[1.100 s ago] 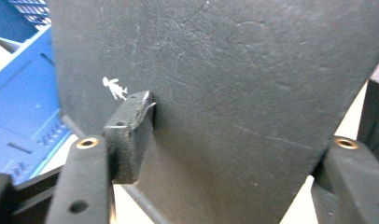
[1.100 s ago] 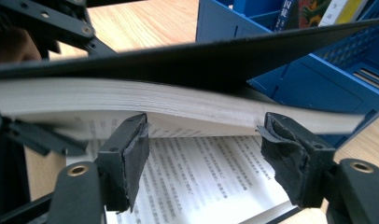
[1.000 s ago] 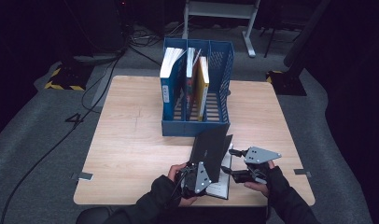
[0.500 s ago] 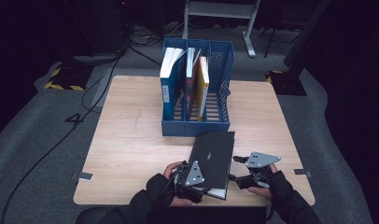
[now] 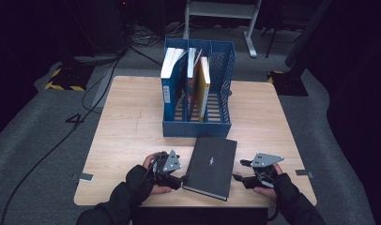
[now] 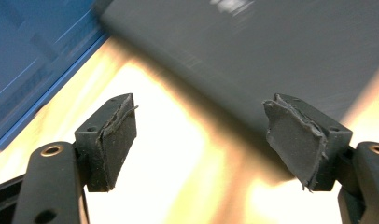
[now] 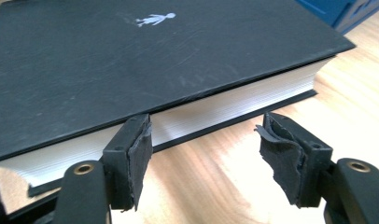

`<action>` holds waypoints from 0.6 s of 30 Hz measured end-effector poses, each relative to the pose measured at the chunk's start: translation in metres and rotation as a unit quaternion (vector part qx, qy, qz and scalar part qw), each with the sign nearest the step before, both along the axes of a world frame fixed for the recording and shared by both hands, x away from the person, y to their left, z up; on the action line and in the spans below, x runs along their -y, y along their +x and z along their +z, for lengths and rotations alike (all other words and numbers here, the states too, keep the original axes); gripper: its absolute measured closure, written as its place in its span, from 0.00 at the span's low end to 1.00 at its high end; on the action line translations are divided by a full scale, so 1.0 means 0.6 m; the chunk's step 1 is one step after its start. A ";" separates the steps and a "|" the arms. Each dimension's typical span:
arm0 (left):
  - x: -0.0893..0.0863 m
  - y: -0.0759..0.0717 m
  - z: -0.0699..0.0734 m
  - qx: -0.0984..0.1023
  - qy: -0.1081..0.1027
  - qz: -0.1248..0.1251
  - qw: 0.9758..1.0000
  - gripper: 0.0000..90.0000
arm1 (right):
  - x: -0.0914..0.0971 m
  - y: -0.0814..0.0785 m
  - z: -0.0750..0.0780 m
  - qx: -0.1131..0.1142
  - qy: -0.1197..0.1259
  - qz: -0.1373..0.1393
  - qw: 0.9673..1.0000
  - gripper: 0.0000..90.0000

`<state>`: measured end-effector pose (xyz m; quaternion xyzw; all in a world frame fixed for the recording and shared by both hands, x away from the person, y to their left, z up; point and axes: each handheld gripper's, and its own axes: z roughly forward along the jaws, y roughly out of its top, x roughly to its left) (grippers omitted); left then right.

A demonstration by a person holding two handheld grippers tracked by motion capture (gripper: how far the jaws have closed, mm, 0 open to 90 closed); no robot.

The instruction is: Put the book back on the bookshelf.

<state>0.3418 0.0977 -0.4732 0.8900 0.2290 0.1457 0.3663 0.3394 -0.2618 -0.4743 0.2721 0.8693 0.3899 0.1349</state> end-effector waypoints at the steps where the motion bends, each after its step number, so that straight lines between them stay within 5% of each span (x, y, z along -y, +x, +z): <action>1: -0.002 0.011 -0.005 0.000 0.013 0.003 1.000 0.28 | 0.000 0.001 0.001 0.001 0.003 -0.002 1.000 0.39; 4: -0.003 0.038 -0.019 0.002 0.032 0.016 0.999 0.29 | 0.000 0.004 0.005 0.000 0.014 -0.007 1.000 0.39; 12: 0.007 0.077 -0.036 -0.006 0.041 0.021 0.999 0.29 | -0.009 0.013 0.014 -0.004 0.036 -0.012 0.999 0.37; 18: 0.023 0.091 -0.040 -0.012 0.022 0.012 1.000 0.29 | -0.026 0.019 0.007 -0.017 0.022 -0.013 1.000 0.34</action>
